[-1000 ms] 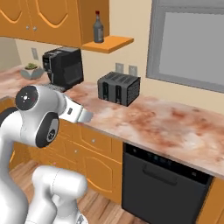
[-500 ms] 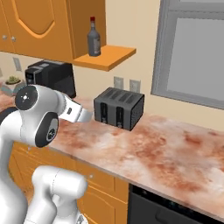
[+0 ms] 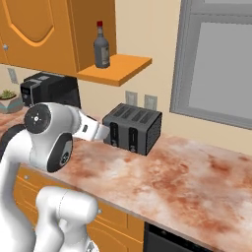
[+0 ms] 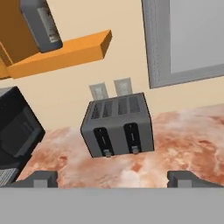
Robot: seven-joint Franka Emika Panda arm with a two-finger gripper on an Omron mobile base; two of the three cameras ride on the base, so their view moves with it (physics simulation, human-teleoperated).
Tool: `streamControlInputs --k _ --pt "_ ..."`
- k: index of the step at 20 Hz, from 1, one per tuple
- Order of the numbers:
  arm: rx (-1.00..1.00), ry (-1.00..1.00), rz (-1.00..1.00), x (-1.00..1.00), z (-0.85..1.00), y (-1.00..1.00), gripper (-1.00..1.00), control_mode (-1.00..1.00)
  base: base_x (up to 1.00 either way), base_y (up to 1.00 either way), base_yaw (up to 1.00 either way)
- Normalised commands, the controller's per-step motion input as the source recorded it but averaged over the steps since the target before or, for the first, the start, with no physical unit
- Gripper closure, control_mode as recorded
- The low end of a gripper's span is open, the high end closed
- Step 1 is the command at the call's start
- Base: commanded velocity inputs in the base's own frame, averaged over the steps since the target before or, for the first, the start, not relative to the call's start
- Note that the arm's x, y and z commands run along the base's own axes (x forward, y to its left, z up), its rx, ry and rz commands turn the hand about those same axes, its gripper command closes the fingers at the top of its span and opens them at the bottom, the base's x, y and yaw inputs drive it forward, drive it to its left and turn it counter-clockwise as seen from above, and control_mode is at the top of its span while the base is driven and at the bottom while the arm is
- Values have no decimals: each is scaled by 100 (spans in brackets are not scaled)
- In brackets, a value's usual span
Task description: There is a bowl on the dining counter. Grab a lemon wedge from the fridge and place it in the bowl. Then get the liquor bottle and glass cup from the cabinet and place them next to the bowl.
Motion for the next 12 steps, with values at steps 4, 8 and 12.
streamControlInputs --k 4,8,12 --pt "0 -33 31 -23 25 -78 -100 -100 0 0 0" --pt "-1 -29 28 -7 76 -37 -100 -100 0 0 0" --pt "-2 -16 21 3 99 -6 -100 -100 0 0 0"
